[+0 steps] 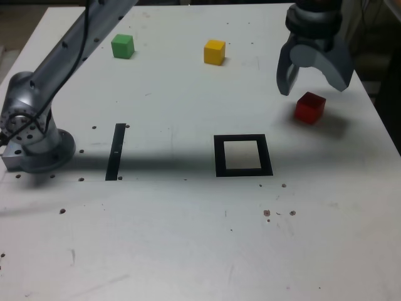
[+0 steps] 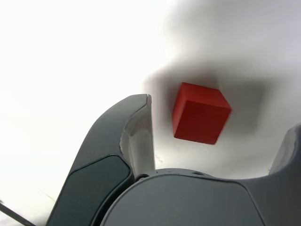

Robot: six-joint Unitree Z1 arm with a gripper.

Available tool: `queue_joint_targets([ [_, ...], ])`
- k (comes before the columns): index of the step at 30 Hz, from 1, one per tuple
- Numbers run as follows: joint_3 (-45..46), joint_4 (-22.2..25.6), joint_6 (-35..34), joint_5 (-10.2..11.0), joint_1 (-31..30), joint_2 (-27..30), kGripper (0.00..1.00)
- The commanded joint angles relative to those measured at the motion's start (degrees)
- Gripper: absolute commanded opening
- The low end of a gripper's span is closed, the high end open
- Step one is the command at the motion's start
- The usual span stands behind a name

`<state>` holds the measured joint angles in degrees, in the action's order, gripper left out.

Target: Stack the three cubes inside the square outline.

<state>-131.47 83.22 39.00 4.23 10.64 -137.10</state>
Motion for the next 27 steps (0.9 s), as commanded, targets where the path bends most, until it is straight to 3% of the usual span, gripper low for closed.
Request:
queue_joint_targets([
  [1, -0.4, 0.17, 2.44, 0.12, -0.03, -0.42, 0.97],
  [21, 0.25, -0.06, 4.27, 2.38, -1.0, -3.14, 0.95],
  [27, 0.19, -0.29, 3.69, 3.92, -2.14, -3.88, 0.92],
])
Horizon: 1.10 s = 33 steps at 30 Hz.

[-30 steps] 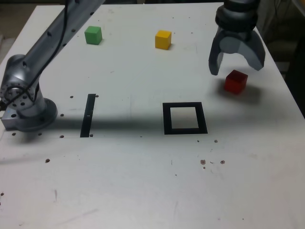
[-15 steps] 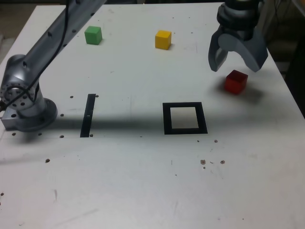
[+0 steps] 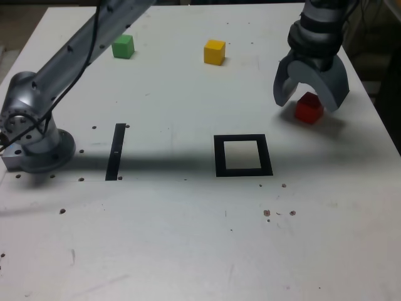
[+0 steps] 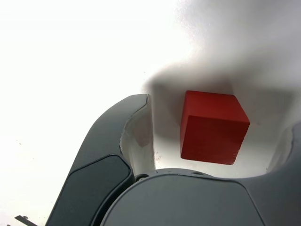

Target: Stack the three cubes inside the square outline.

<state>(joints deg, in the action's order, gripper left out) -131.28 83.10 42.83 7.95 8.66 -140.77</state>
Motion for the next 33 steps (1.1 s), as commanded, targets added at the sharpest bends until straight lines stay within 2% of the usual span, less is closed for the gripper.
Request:
queue_joint_targets([
  [1, -0.02, -0.22, -0.22, 0.41, -0.26, -0.26, 0.92],
  [10, -0.23, -1.67, -0.9, 0.97, -0.55, -0.95, 0.81],
  [22, 0.27, -3.16, -2.4, 2.16, -0.92, -1.09, 0.46],
  [33, 0.96, -3.29, -2.48, 2.42, -0.92, -0.96, 0.43],
])
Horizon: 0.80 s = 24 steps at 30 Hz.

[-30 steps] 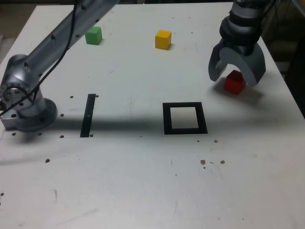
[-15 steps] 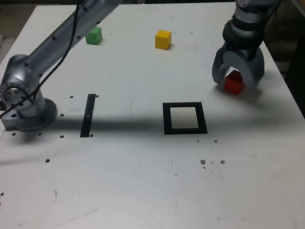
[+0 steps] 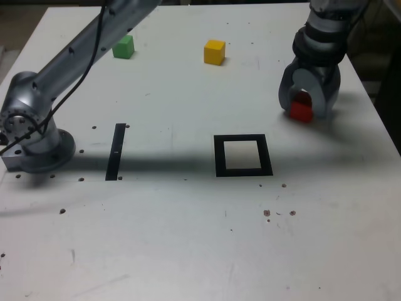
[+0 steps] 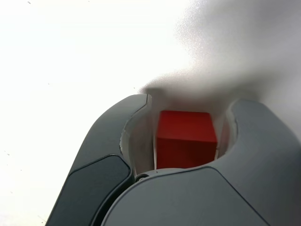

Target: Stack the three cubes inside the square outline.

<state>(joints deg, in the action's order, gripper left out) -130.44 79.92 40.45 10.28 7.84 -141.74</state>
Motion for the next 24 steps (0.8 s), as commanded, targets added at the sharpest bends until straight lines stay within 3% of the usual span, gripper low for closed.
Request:
queue_joint_targets([
  [1, 0.14, -0.12, -0.14, 0.09, -0.11, 0.05, 0.43],
  [9, 2.6, -0.07, -2.65, 0.0, -0.11, 2.58, 0.42],
  [24, 17.07, -0.7, -17.3, -0.61, -0.62, 13.44, 0.42],
])
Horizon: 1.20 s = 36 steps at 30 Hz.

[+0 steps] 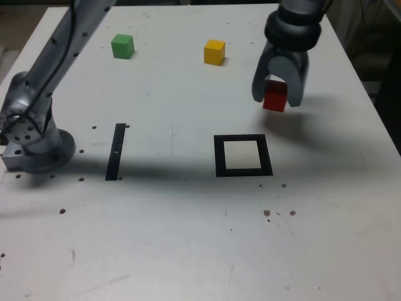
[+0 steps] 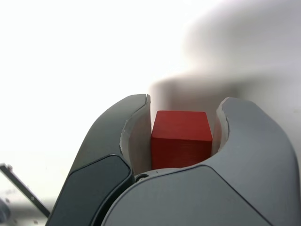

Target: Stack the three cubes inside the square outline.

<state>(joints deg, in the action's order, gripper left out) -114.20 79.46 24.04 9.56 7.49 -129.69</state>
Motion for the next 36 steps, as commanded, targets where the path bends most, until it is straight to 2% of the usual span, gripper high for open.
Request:
queue_joint_targets([
  [1, 2.37, -0.51, -2.35, 0.18, -0.41, 2.5, 0.42],
  [6, 8.91, -2.76, -7.35, -0.26, -1.05, 7.02, 0.42],
  [20, 26.94, -12.86, -20.68, -4.16, -5.76, 15.99, 0.42],
  [27, 30.44, -13.66, -25.53, -4.67, -8.82, 16.92, 0.42],
  [36, 30.04, -13.71, -28.56, -5.96, -11.71, 15.36, 0.42],
])
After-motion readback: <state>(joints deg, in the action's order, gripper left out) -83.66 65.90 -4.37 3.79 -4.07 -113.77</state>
